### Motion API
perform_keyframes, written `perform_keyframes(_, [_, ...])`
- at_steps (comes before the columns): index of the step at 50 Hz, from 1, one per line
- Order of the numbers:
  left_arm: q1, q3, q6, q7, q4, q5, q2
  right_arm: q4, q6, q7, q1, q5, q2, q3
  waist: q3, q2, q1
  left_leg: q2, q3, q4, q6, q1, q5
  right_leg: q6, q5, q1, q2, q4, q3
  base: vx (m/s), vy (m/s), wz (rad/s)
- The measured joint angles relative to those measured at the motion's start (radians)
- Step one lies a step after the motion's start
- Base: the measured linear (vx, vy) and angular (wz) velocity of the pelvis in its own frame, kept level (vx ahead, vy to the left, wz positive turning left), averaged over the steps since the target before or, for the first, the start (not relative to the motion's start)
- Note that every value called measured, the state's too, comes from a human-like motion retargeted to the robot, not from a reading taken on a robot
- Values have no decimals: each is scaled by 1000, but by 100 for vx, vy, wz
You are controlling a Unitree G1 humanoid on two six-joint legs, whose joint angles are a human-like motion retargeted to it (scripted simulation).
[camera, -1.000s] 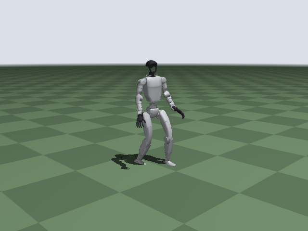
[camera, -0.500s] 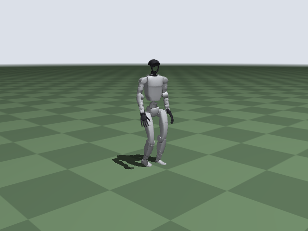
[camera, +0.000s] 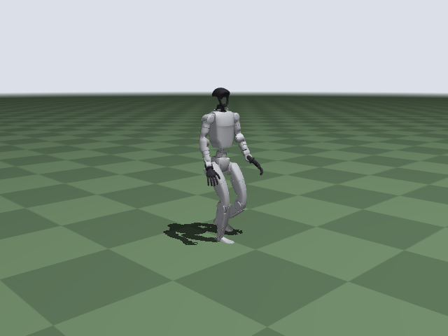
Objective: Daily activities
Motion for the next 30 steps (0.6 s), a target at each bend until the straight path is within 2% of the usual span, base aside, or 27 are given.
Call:
perform_keyframes(4, [58, 17, -8, -47, 54, 3, -8, -8, -3, -35, -1, 2, 9, -23, -10, 37, -26, -44, -48, -181, -39, 200, -3, 20, 91, -40, 23, -73, -5, -41, 8, -38])
perform_keyframes(7, [64, 18, -19, -77, 68, 0, -7, -1, -4, -44, -22, 13, 24, -38, 1, 9, -49, -101, -31, -400, 1, 269, -62, 61, 126, -90, -21, -99, -7, -46, 8, -13])
perform_keyframes(10, [66, 9, -26, -88, 60, 8, -5, -4, -6, -41, -35, 25, 41, -44, 27, -30, -57, -129, 31, -523, 48, 251, -134, 90, 98, -157, -79, -95, -19, -53, 8, -15])
perform_keyframes(13, [56, 12, -21, -90, 46, 9, 6, -14, -4, -22, -58, 25, 51, -41, 37, -78, -61, -170, 79, -632, 80, 202, -120, 98, 57, -219, -152, -82, -49, -52, 6, -18])
perform_keyframes(17, [67, 22, -9, -84, 32, 2, 13, -22, 3, 3, -67, 14, 56, -20, 48, -113, -62, -193, 107, -661, 94, 130, -86, 73, -17, -255, -215, 75, -89, -47, 2, -16])
perform_keyframes(23, [97, 59, 5, -78, 21, -34, 9, -30, 9, 25, -67, 14, 47, -1, 30, -171, -77, -247, 122, -703, 96, 62, -3, 56, -113, -193, -270, 292, -63, -35, -1, 12])
perform_keyframes(25, [98, 77, 7, -81, 20, -51, 9, -36, 5, 36, -73, 27, 39, -6, 25, -184, -77, -265, 122, -846, 98, 112, 78, 68, -104, -119, -257, 234, -48, -22, -2, 8])
perform_keyframes(30, [125, 106, 5, -65, 25, -87, -6, -40, -3, 37, -63, 51, 44, -19, 7, -205, -42, -259, 153, -878, 94, 105, 120, 80, -90, 7, -215, 58, -18, -16, -3, -21])
